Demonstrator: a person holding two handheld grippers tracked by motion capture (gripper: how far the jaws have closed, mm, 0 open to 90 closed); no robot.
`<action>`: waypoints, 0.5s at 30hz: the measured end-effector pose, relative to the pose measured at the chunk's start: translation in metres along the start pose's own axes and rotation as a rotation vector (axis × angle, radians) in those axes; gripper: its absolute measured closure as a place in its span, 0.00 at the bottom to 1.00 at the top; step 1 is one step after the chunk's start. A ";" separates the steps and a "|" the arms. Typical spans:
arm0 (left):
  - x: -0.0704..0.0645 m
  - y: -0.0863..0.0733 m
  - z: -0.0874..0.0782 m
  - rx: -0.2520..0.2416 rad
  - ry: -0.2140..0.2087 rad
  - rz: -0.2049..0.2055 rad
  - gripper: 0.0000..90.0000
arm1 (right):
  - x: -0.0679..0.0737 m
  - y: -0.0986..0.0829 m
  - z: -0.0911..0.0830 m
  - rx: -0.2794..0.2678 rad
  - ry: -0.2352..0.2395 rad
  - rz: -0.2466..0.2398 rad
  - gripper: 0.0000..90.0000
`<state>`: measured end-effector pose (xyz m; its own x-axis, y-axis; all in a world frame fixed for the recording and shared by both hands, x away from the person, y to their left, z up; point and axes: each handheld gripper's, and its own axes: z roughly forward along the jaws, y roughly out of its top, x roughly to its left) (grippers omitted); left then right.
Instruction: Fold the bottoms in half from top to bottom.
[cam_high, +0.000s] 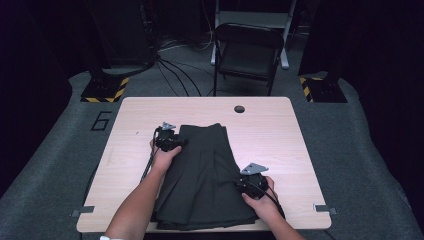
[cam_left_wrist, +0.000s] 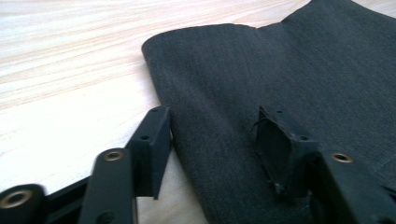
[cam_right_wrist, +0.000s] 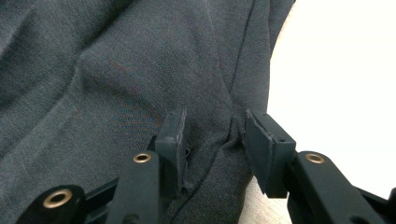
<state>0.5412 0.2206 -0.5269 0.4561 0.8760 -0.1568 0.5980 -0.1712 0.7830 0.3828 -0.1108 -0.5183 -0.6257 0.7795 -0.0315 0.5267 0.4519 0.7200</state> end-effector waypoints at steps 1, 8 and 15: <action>0.000 0.000 0.000 0.000 0.000 0.000 0.53 | 0.000 0.000 0.000 0.000 0.000 0.000 0.66; 0.000 0.000 0.000 0.006 -0.011 -0.012 0.69 | 0.003 0.000 0.000 -0.002 -0.013 0.001 0.66; 0.000 0.002 -0.002 0.006 -0.031 -0.073 0.88 | 0.003 0.001 0.000 -0.006 -0.014 -0.017 0.66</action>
<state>0.5411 0.2212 -0.5242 0.4312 0.8720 -0.2316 0.6342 -0.1104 0.7652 0.3815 -0.1085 -0.5182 -0.6263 0.7778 -0.0535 0.5128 0.4627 0.7232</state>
